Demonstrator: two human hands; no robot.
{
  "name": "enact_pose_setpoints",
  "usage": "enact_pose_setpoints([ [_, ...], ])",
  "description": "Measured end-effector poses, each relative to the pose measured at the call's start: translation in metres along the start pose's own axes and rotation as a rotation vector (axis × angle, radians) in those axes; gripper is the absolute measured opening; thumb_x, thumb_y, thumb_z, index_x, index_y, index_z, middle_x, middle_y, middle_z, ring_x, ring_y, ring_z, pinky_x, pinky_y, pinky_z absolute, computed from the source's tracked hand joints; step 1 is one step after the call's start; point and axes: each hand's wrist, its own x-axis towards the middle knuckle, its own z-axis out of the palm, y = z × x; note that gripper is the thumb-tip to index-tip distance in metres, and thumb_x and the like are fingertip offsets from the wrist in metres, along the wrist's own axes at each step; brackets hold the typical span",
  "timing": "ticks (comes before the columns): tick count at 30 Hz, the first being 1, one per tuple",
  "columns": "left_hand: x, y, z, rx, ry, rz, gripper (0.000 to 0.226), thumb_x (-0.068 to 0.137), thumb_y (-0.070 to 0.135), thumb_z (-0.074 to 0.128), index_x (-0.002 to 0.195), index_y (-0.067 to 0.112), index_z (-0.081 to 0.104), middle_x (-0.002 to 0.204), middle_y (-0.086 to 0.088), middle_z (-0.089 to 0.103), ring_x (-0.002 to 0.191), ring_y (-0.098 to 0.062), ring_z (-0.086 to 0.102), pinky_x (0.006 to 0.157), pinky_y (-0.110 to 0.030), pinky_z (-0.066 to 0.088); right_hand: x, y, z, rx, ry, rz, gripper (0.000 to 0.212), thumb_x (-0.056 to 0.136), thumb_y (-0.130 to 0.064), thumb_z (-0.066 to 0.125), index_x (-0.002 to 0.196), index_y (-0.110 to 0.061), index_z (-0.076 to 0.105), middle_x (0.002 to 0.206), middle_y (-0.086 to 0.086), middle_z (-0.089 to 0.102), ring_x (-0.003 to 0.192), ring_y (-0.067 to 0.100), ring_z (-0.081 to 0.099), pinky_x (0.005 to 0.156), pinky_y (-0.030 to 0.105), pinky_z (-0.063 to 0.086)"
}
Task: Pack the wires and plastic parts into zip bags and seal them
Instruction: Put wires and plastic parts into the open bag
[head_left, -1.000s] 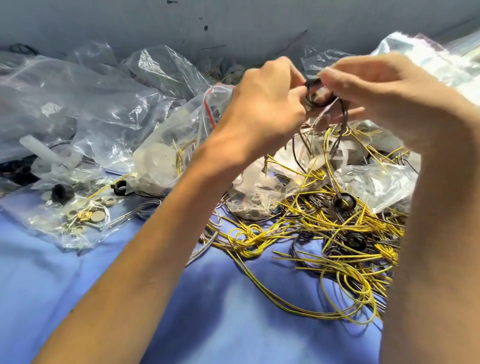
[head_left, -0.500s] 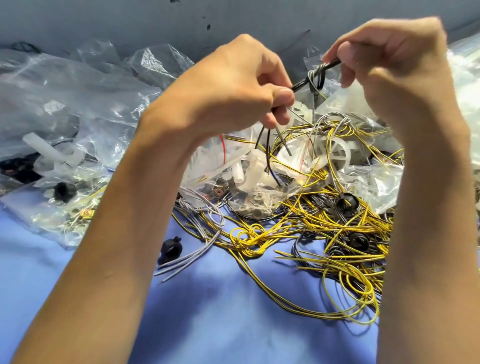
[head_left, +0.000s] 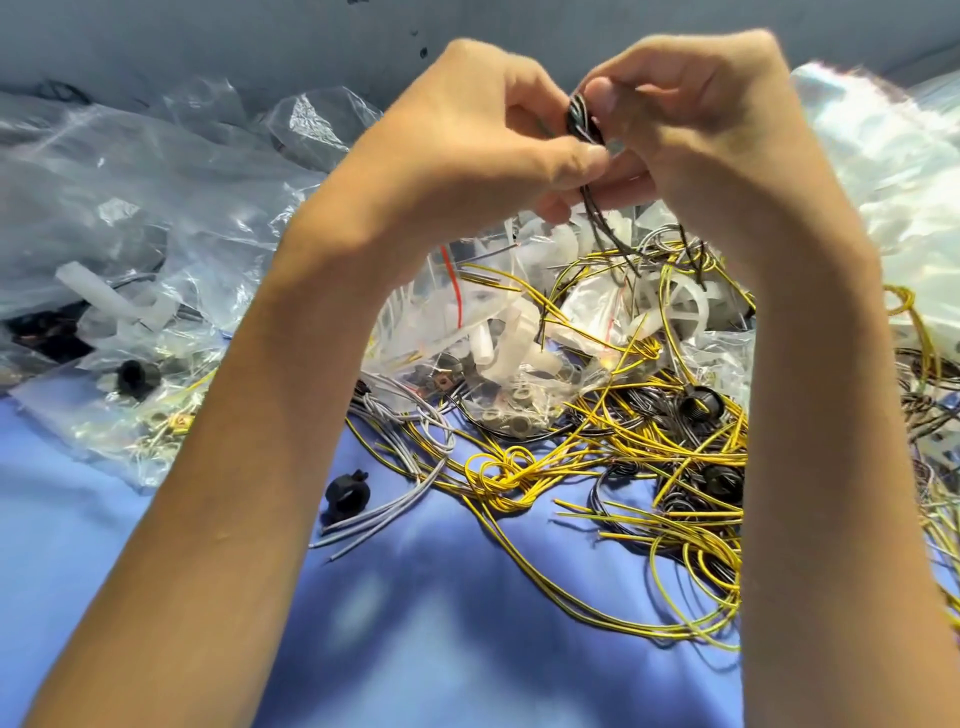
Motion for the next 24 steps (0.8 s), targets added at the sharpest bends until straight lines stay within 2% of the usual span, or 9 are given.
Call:
enact_pose_setpoints([
  [4, 0.002, 0.000, -0.004, -0.039, 0.111, -0.025, 0.023, 0.074, 0.023, 0.071, 0.094, 0.012, 0.067, 0.080, -0.004, 0.073, 0.072, -0.013, 0.071, 0.081, -0.037, 0.057, -0.003, -0.004, 0.003, 0.088, -0.156, -0.004, 0.021, 0.098, -0.020, 0.051, 0.106, -0.009, 0.067, 0.085, 0.007, 0.070, 0.069, 0.017, 0.072, 0.062, 0.031, 0.059],
  [7, 0.002, -0.003, -0.009, -0.066, 0.124, -0.043, 0.028, 0.077, 0.016, 0.072, 0.102, 0.011, 0.061, 0.078, -0.005, 0.070, 0.070, -0.012, 0.071, 0.080, -0.034, 0.058, -0.006, -0.002, 0.000, 0.057, -0.304, 0.010, 0.026, 0.097, -0.024, 0.053, 0.116, -0.009, 0.063, 0.092, 0.009, 0.067, 0.065, 0.009, 0.064, 0.060, 0.025, 0.056],
  [10, 0.001, -0.007, -0.017, -0.040, 0.099, -0.063, 0.018, 0.080, 0.015, 0.073, 0.094, 0.015, 0.062, 0.077, -0.004, 0.070, 0.071, -0.011, 0.072, 0.076, -0.027, 0.058, -0.005, 0.002, -0.001, -0.098, -0.367, 0.003, 0.026, 0.092, -0.023, 0.061, 0.115, -0.011, 0.062, 0.075, -0.007, 0.059, 0.058, 0.004, 0.053, 0.053, 0.021, 0.043],
  [12, 0.000, -0.008, -0.021, -0.013, 0.069, -0.080, 0.013, 0.082, 0.015, 0.072, 0.090, 0.013, 0.062, 0.075, -0.004, 0.072, 0.070, -0.012, 0.072, 0.072, -0.025, 0.058, -0.004, 0.003, 0.000, -0.188, -0.375, -0.012, 0.023, 0.091, -0.018, 0.060, 0.111, -0.009, 0.062, 0.069, -0.005, 0.052, 0.057, 0.007, 0.045, 0.053, 0.025, 0.038],
  [14, 0.000, -0.009, -0.024, 0.066, 0.061, -0.091, 0.014, 0.082, 0.020, 0.073, 0.090, 0.013, 0.064, 0.075, -0.001, 0.073, 0.069, -0.010, 0.071, 0.072, -0.024, 0.058, -0.002, 0.004, 0.001, -0.286, -0.364, -0.027, 0.021, 0.088, -0.018, 0.058, 0.106, -0.009, 0.063, 0.068, 0.004, 0.051, 0.057, 0.008, 0.042, 0.054, 0.026, 0.036],
  [16, 0.001, -0.013, -0.026, 0.160, 0.091, -0.089, 0.015, 0.081, 0.029, 0.073, 0.089, 0.018, 0.066, 0.073, 0.005, 0.071, 0.064, -0.003, 0.067, 0.065, -0.017, 0.053, 0.000, 0.006, 0.002, -0.348, -0.351, -0.020, 0.021, 0.087, -0.019, 0.059, 0.105, -0.010, 0.065, 0.066, 0.000, 0.059, 0.053, 0.005, 0.044, 0.053, 0.024, 0.039],
  [18, 0.004, -0.016, -0.028, 0.270, 0.196, -0.074, 0.018, 0.080, 0.041, 0.071, 0.085, 0.024, 0.067, 0.074, 0.011, 0.067, 0.062, 0.002, 0.060, 0.059, -0.015, 0.044, 0.001, 0.008, 0.004, -0.373, -0.349, 0.011, 0.019, 0.088, -0.018, 0.062, 0.105, -0.011, 0.068, 0.072, -0.005, 0.069, 0.050, 0.003, 0.049, 0.052, 0.021, 0.043],
  [21, 0.005, -0.022, -0.030, 0.470, 0.312, -0.057, 0.024, 0.076, 0.049, 0.068, 0.085, 0.027, 0.065, 0.079, 0.014, 0.063, 0.073, -0.003, 0.056, 0.062, -0.019, 0.037, 0.002, 0.010, 0.007, -0.422, -0.354, 0.047, 0.018, 0.084, -0.025, 0.069, 0.102, -0.024, 0.072, 0.066, -0.016, 0.070, 0.043, 0.000, 0.048, 0.046, 0.011, 0.039],
  [24, 0.005, -0.028, -0.032, 0.612, 0.161, -0.143, 0.022, 0.076, 0.047, 0.070, 0.085, 0.029, 0.062, 0.092, 0.007, 0.063, 0.088, -0.013, 0.055, 0.073, -0.024, 0.036, 0.002, 0.009, 0.013, -0.489, -0.399, 0.069, 0.015, 0.080, -0.035, 0.072, 0.094, -0.030, 0.074, 0.056, -0.016, 0.067, 0.042, -0.004, 0.048, 0.039, 0.007, 0.031],
])
